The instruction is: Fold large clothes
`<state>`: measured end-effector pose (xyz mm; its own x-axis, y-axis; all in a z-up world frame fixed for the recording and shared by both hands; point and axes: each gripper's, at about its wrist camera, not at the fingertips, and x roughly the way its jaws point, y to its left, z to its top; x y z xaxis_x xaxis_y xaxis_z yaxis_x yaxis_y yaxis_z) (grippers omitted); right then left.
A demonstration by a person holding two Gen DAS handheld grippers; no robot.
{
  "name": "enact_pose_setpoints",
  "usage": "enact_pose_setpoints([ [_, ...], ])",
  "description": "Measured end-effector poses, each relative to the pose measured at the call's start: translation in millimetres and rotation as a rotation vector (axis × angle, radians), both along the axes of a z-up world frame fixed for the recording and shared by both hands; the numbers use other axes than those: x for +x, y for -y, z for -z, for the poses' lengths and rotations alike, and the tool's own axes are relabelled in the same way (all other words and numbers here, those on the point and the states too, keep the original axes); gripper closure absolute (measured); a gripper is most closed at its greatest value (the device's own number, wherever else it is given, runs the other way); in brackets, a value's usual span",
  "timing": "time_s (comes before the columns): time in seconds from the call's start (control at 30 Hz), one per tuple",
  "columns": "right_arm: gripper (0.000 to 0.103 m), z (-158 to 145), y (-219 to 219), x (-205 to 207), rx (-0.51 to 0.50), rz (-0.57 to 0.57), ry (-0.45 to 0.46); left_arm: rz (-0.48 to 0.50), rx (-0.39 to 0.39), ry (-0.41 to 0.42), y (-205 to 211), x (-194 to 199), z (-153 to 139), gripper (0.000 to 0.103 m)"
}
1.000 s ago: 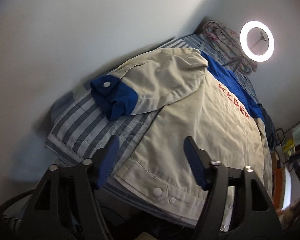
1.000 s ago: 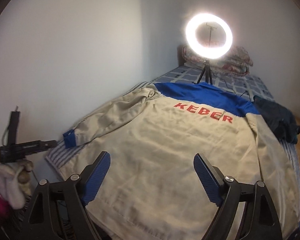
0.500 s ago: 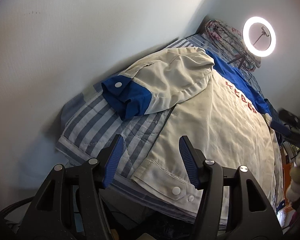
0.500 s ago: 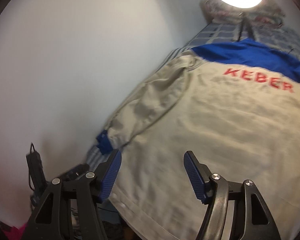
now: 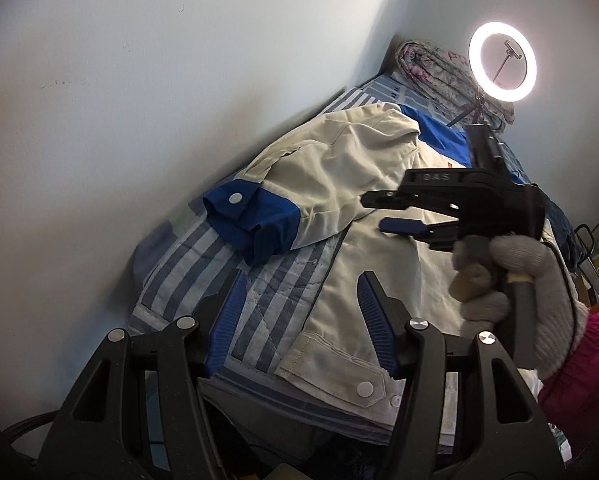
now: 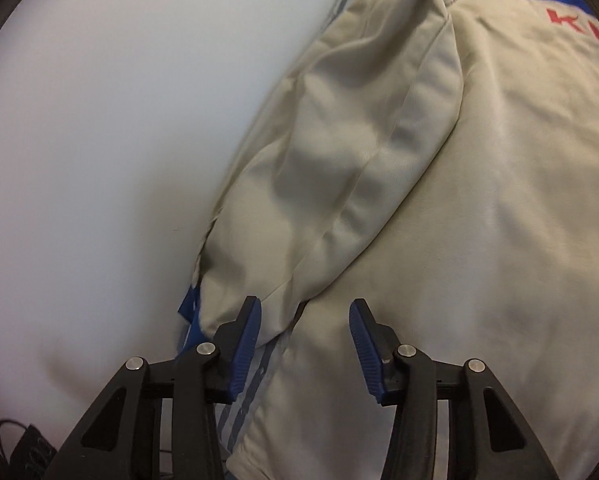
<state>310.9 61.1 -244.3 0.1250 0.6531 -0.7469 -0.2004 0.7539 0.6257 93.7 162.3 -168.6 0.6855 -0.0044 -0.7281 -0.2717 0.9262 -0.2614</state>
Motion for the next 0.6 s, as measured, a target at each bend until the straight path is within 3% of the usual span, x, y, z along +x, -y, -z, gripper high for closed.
enact_pose_setpoints([
  [0.3, 0.056, 16, -29, 3, 0.017, 0.012, 0.020, 0.002, 0.013, 0.001, -1, -1, 0, 0.044],
  [0.33, 0.062, 15, -31, 4, 0.030, -0.001, 0.016, 0.005, 0.017, 0.000, 0, 0, 0, 0.044],
  [0.4, 0.091, 16, -38, 3, 0.040, -0.031, -0.003, 0.011, 0.024, -0.001, 1, -1, 0, 0.044],
  [0.47, 0.101, 9, -41, 3, 0.034, -0.042, 0.010, 0.011, 0.032, 0.004, 2, -1, -1, 0.044],
  [0.6, 0.103, -21, -29, 0, 0.074, -0.048, 0.049, 0.000, 0.036, 0.017, 1, -4, -5, 0.044],
])
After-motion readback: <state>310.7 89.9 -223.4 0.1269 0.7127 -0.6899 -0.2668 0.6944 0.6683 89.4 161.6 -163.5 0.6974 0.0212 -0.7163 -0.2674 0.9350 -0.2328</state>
